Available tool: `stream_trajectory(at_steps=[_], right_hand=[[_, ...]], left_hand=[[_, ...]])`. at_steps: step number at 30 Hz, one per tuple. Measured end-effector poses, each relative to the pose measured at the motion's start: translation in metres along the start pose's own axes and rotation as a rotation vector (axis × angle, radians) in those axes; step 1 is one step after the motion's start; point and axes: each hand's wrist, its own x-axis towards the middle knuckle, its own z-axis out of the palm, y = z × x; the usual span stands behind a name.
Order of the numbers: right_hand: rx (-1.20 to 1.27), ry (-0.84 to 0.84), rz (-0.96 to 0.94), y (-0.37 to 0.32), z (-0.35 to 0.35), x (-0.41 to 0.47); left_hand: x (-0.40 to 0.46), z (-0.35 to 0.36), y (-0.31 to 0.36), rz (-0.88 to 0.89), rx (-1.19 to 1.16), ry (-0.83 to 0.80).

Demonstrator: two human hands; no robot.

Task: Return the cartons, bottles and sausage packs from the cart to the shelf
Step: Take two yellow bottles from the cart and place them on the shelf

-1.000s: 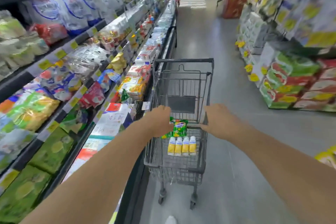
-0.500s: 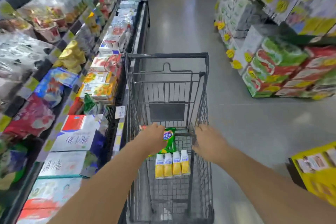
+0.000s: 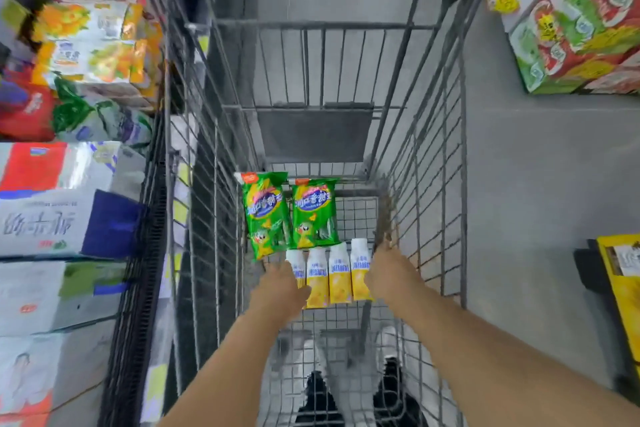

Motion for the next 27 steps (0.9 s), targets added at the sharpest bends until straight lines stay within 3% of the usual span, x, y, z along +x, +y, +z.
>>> stream_trajectory(at_steps=[7, 14, 21, 27], right_hand=[[0.168, 0.042, 0.155, -0.003, 0.071, 0.072], [0.416, 0.003, 0.202, 0.009, 0.103, 0.092], [0.366, -0.05, 0.258, 0.012, 0.097, 0.092], [0.39, -0.08, 0.257, 0.014, 0.092, 0.079]], left_hand=[[0.066, 0.044, -0.009, -0.182, -0.217, 0.055], [0.091, 0.066, -0.015, -0.225, -0.328, 0.089], [0.092, 0.07, -0.019, -0.351, -0.369, 0.05], [0.081, 0.075, -0.018, -0.394, -0.57, 0.038]])
